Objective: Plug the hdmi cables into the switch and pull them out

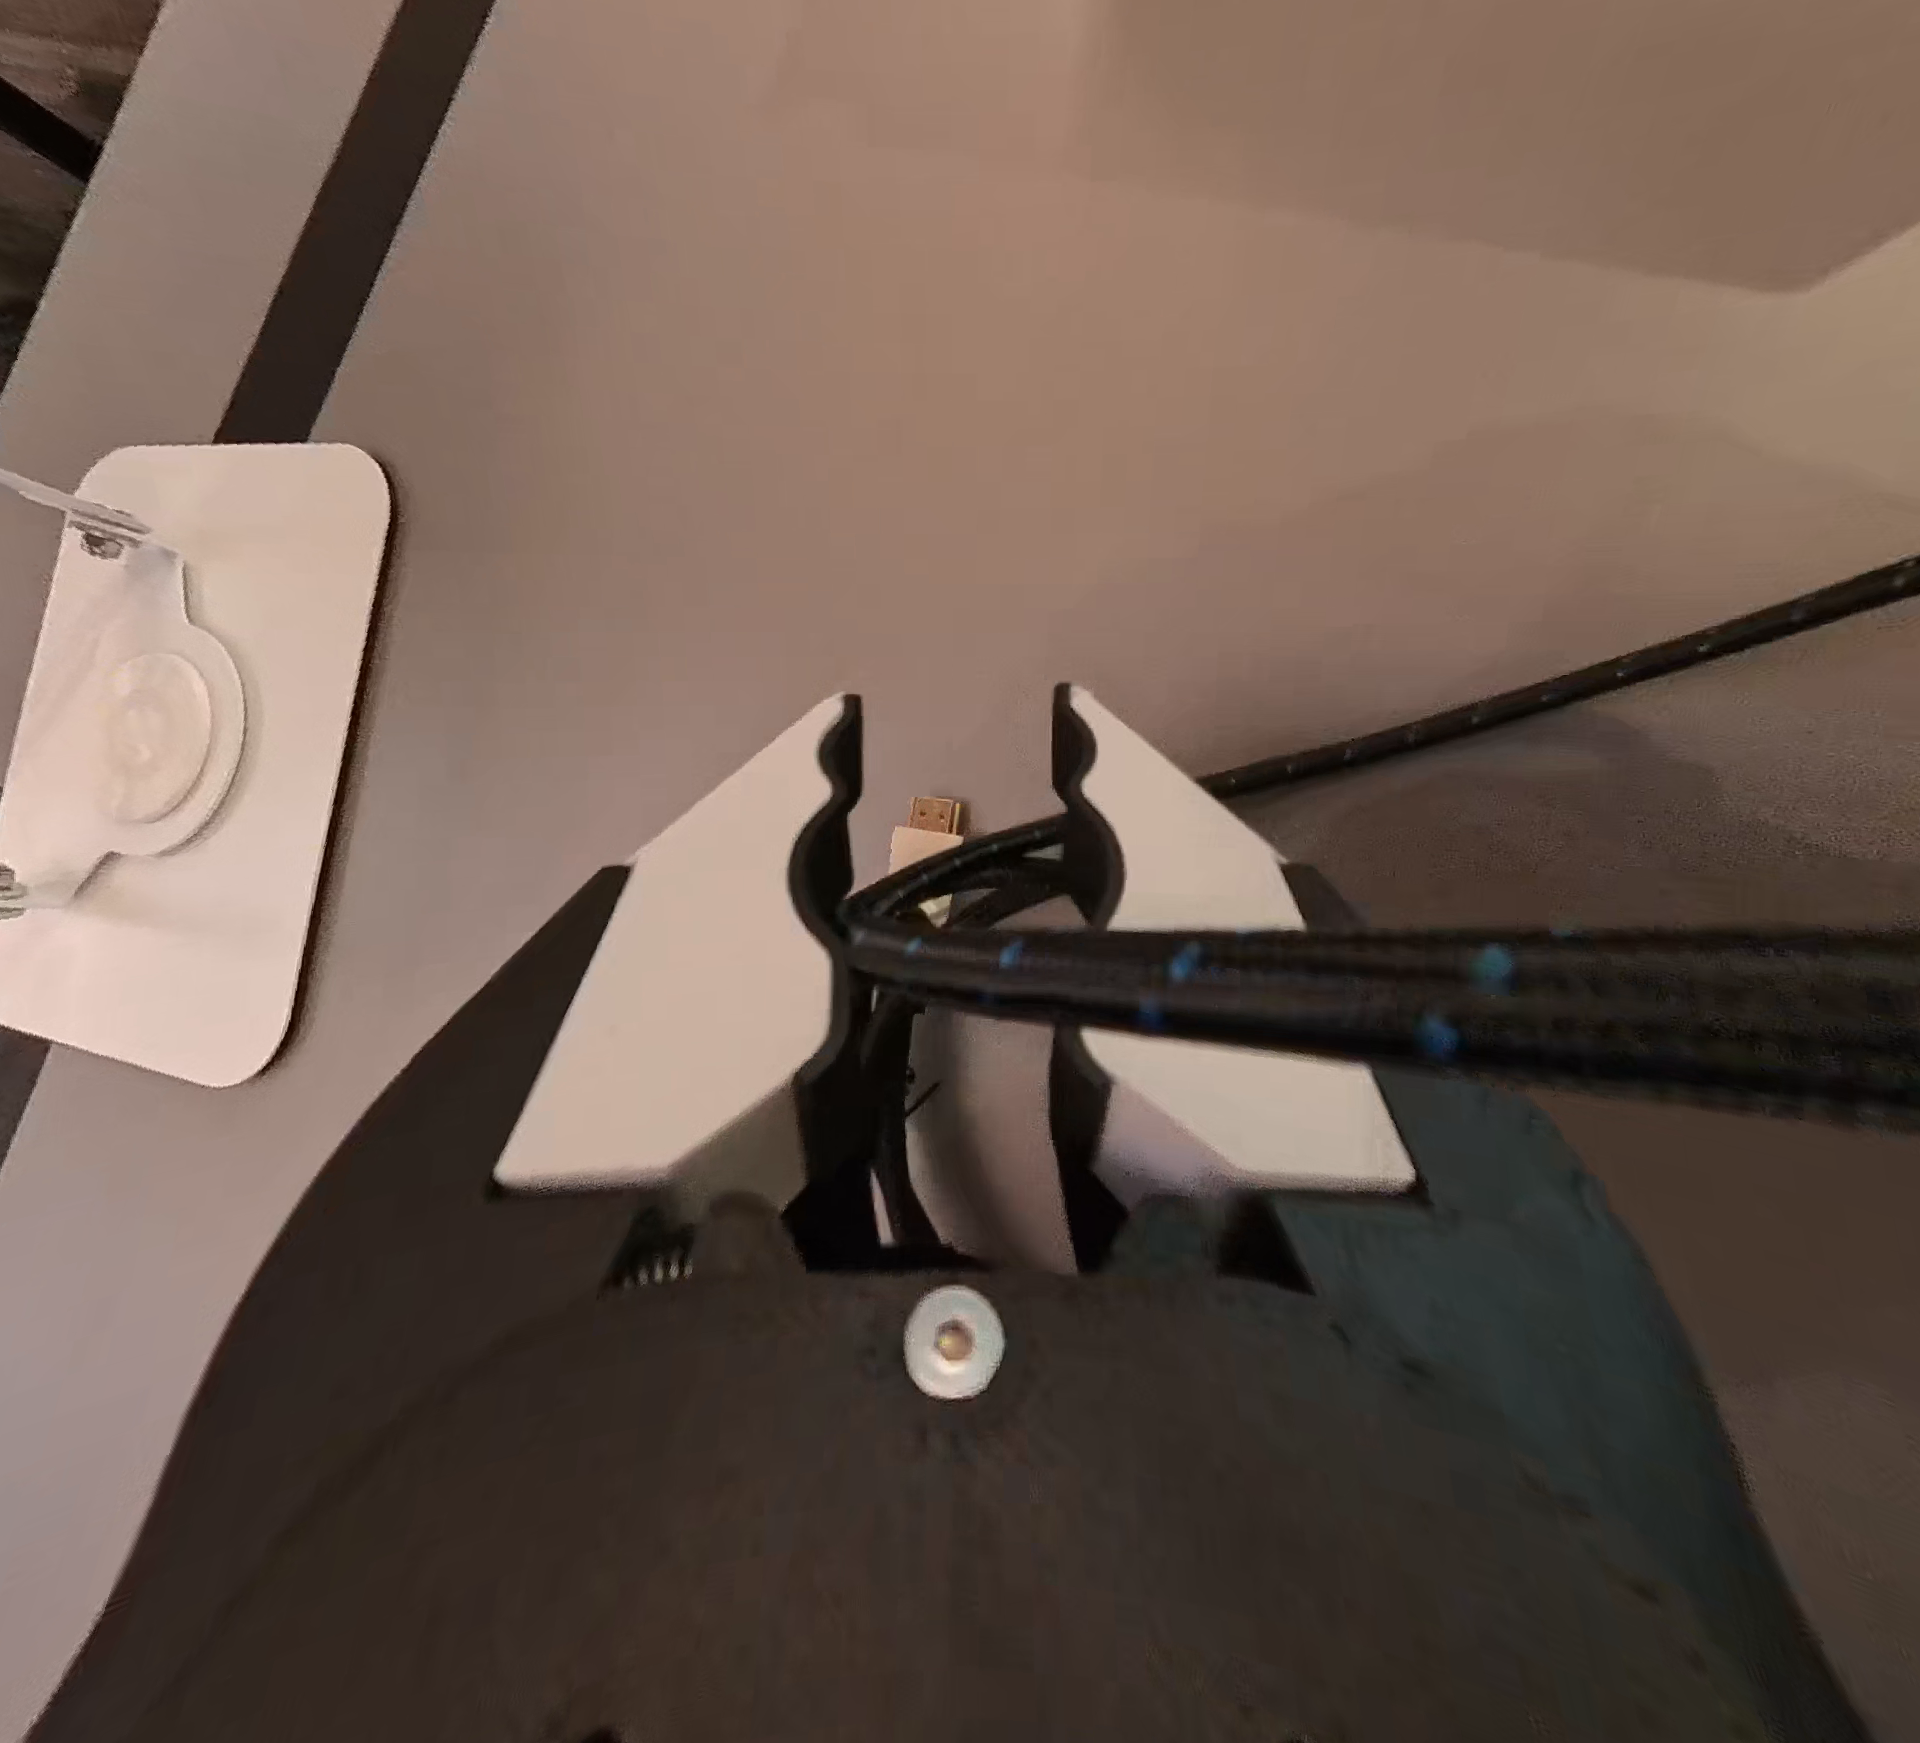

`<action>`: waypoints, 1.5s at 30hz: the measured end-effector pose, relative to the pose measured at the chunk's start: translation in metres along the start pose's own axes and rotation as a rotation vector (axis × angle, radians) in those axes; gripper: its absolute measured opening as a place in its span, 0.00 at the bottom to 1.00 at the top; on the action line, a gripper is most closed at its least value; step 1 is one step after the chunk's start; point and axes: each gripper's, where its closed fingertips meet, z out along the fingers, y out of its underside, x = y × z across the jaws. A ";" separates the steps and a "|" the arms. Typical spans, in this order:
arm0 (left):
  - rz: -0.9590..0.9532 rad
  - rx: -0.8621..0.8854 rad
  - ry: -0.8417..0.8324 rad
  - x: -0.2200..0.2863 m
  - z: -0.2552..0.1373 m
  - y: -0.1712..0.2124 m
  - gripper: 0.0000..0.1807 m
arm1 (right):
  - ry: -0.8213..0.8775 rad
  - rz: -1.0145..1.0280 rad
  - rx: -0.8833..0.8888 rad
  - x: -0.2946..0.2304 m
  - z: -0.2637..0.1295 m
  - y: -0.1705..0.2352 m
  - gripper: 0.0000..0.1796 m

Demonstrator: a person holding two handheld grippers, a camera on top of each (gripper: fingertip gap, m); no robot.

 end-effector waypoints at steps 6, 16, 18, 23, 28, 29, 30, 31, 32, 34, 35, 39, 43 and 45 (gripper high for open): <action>-0.020 -0.005 0.014 0.000 -0.005 0.009 0.20 | -0.022 -0.008 -0.013 -0.005 0.002 0.005 0.03; -0.003 -0.051 -0.033 -0.003 -0.012 0.034 0.12 | -0.078 -0.046 -0.046 -0.025 0.011 0.010 0.01; -0.019 -0.053 -0.074 -0.008 -0.013 0.038 0.06 | -0.096 -0.030 -0.053 -0.029 0.014 0.011 0.09; -0.111 -0.032 -0.099 -0.008 -0.013 0.038 0.00 | -0.127 0.114 -0.051 -0.035 0.023 0.015 0.25; -0.204 0.013 -0.087 -0.001 -0.014 0.032 0.00 | -0.072 0.346 0.073 -0.018 0.022 0.000 0.27; -0.218 0.016 -0.088 0.001 -0.015 0.031 0.00 | -0.067 0.346 0.089 -0.017 0.021 -0.004 0.27; -0.221 0.020 -0.095 0.002 -0.015 0.029 0.00 | -0.060 0.334 0.105 -0.016 0.019 -0.007 0.26; -0.221 0.019 -0.098 0.004 -0.014 0.028 0.00 | -0.059 0.324 0.123 -0.016 0.018 -0.012 0.25; -0.217 0.014 -0.102 0.007 -0.014 0.027 0.00 | -0.056 0.322 0.149 -0.016 0.016 -0.017 0.24; -0.202 0.004 -0.119 0.012 -0.013 0.025 0.00 | -0.053 0.342 0.205 -0.014 0.012 -0.028 0.24; -0.197 -0.006 -0.130 0.014 -0.012 0.025 0.00 | -0.063 0.360 0.231 -0.015 0.010 -0.033 0.22; -0.238 0.000 -0.141 0.021 -0.010 0.021 0.00 | -0.060 0.417 0.253 -0.010 0.006 -0.034 0.11; -0.270 0.013 -0.111 0.029 -0.008 0.019 0.00 | -0.074 0.450 0.263 -0.009 0.004 -0.034 0.11; -0.272 0.021 -0.077 0.036 -0.008 0.017 0.00 | -0.072 0.433 0.261 -0.008 0.003 -0.035 0.10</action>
